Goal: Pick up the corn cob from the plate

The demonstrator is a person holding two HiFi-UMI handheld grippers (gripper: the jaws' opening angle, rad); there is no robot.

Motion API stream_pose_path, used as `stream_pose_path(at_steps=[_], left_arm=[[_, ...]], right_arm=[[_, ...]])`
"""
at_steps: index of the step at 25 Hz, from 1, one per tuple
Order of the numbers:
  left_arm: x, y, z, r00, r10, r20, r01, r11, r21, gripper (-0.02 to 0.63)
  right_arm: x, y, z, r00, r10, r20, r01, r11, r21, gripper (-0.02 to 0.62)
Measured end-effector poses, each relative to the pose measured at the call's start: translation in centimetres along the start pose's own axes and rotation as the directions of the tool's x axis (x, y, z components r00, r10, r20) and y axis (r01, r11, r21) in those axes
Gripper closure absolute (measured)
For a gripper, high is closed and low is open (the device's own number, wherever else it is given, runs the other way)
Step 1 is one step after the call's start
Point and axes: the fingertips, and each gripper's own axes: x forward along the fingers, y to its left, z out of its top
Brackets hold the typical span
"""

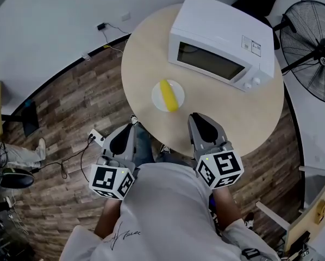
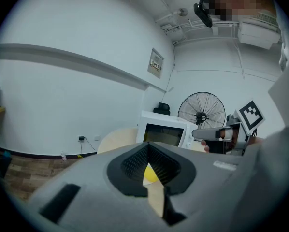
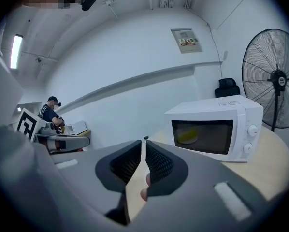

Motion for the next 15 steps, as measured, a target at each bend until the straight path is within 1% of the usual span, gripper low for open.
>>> stream_pose_path(at_steps=[7, 15], left_arm=[[1.0, 1.2, 0.4, 1.0, 0.0, -0.008, 0.0, 1.0, -0.006, 0.609], [1.8, 2.6, 1.1, 1.0, 0.006, -0.016, -0.006, 1.0, -0.011, 0.609]], right_arm=[[2.5, 0.0, -0.1, 0.999, 0.025, -0.043, -0.025, 1.0, -0.002, 0.538], [5.2, -0.3, -0.3, 0.996, 0.03, -0.084, -0.031, 1.0, -0.002, 0.526]])
